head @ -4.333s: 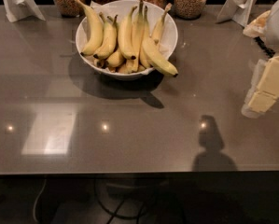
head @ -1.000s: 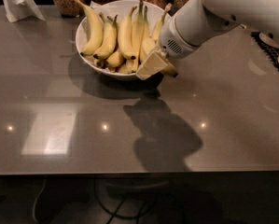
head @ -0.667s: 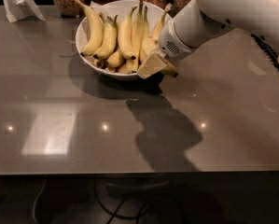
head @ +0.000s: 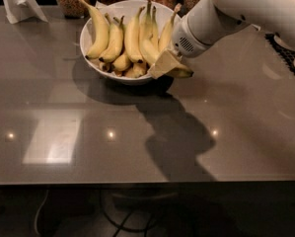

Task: Pick banana from white bowl

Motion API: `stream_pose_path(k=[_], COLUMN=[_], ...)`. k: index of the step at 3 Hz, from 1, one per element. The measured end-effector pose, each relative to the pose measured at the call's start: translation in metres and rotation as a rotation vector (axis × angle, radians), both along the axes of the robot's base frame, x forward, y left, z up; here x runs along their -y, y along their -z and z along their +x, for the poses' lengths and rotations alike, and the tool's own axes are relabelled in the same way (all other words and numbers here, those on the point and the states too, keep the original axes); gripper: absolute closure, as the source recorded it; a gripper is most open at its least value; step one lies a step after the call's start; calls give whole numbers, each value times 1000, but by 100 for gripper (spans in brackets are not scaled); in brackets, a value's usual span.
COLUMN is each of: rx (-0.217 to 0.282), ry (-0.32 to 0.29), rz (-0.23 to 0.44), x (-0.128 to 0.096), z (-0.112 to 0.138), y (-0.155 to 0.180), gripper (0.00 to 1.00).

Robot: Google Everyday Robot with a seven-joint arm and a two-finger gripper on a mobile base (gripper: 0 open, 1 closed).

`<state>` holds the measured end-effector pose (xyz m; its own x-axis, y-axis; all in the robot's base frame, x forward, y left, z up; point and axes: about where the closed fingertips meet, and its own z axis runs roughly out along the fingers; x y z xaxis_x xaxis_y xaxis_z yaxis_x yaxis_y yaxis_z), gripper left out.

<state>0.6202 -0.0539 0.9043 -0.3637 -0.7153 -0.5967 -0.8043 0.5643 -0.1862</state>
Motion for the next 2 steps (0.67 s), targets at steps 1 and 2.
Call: stream_pose_path(k=[1, 2], rx=[0, 1], ry=[0, 0], rz=[0, 0], x=[0, 0], z=[-5, -6], y=[-2, -3], gripper=[99, 100])
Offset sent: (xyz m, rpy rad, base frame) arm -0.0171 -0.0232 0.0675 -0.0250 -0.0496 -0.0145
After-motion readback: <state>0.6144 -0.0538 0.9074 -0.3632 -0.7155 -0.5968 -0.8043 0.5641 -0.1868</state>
